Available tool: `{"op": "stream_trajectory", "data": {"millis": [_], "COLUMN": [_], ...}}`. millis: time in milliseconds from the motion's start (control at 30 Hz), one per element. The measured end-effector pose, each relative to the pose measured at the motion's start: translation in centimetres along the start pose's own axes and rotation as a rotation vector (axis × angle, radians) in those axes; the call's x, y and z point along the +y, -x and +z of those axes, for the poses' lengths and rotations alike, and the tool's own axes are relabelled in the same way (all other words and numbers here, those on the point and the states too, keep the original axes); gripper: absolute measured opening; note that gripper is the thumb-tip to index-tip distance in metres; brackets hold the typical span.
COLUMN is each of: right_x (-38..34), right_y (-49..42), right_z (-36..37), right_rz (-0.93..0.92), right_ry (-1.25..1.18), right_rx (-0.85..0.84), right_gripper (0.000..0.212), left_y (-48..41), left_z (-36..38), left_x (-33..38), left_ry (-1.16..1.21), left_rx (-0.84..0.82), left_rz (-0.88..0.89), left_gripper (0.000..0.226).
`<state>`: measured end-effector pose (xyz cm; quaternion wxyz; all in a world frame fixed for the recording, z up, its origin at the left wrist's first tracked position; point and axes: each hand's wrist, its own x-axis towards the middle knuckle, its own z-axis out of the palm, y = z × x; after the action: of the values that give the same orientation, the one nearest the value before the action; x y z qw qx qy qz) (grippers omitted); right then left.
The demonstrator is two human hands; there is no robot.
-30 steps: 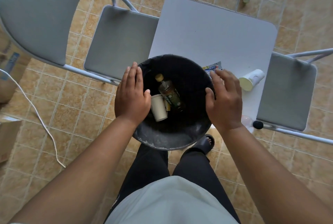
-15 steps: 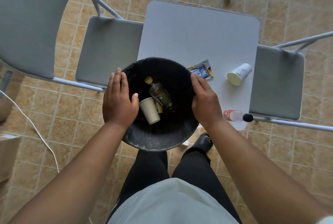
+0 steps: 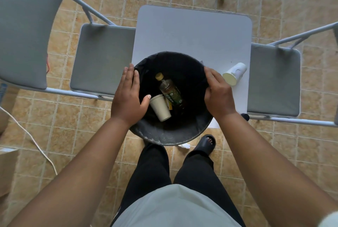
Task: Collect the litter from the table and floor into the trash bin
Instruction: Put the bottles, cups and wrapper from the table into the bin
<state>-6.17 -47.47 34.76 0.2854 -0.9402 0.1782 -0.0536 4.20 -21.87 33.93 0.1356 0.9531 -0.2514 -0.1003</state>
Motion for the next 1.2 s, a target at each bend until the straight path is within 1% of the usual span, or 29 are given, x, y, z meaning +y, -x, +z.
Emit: {"op": "stream_trajectory", "data": {"millis": [133,233,267,333,400,467,533,633,767,833,933,1100,1167,1200], "right_x": [0.4,0.7,1.0,1.7,3.0,4.5,6.1,8.7,11.8,13.0,14.1,15.0,15.0,15.0], "right_y": [0.0,-0.2,-0.5,-1.3,-2.8,-4.8,-7.1,-9.9,-11.6,-11.9,-12.5,-14.1,-14.3,-14.3], "right_z": [0.0,0.1,0.1,0.0,0.2,0.7,1.5,3.4,6.4,7.7,9.4,11.8,12.5,12.9], "right_rz": [-0.012,0.037,0.103,0.298,0.438,0.457,0.409,0.308,0.229,0.175,0.076,-0.036,-0.06,-0.065], "right_ry": [-0.056,-0.164,-0.243,-0.423,-0.494,-0.396,-0.233,-0.018,0.221,0.313,0.408,0.488,0.556,0.589], "right_rx": [-0.012,0.077,0.122,0.195,0.222,0.204,0.128,-0.082,-0.381,-0.487,-0.564,-0.637,-0.687,-0.707], "right_gripper": [0.05,0.04,0.038,0.04,0.043,0.045,0.038,0.039,0.037,0.039,0.047,0.07,0.072,0.068], "left_y": [0.1,0.1,0.1,0.1,0.1,0.1,0.1,0.1,0.0,0.0,0.0,0.0,0.0,0.0], "left_z": [0.6,0.8,0.8,0.9,1.0,1.2,1.3,1.4,1.8,1.9,2.0,2.1,1.9,2.0], "left_x": [0.5,0.5,0.5,0.5,0.5,0.4,0.3,0.1,0.0,-0.1,-0.2,-0.3,-0.2,-0.2], "left_ry": [-0.125,-0.147,-0.15,-0.159,-0.173,-0.185,-0.189,-0.194,-0.193,-0.191,-0.192,-0.192,-0.193,-0.195], "left_rx": [0.013,0.022,0.026,0.035,0.046,0.059,0.075,0.088,0.112,0.13,0.145,0.156,0.157,0.155], "left_rz": [-0.034,-0.04,-0.039,-0.032,-0.026,-0.026,-0.016,-0.005,-0.002,0.008,0.011,0.03,0.03,0.029], "left_gripper": [0.081,0.081,0.08,0.08,0.079,0.078,0.078,0.077,0.074,0.075,0.076,0.075,0.075,0.074]}}
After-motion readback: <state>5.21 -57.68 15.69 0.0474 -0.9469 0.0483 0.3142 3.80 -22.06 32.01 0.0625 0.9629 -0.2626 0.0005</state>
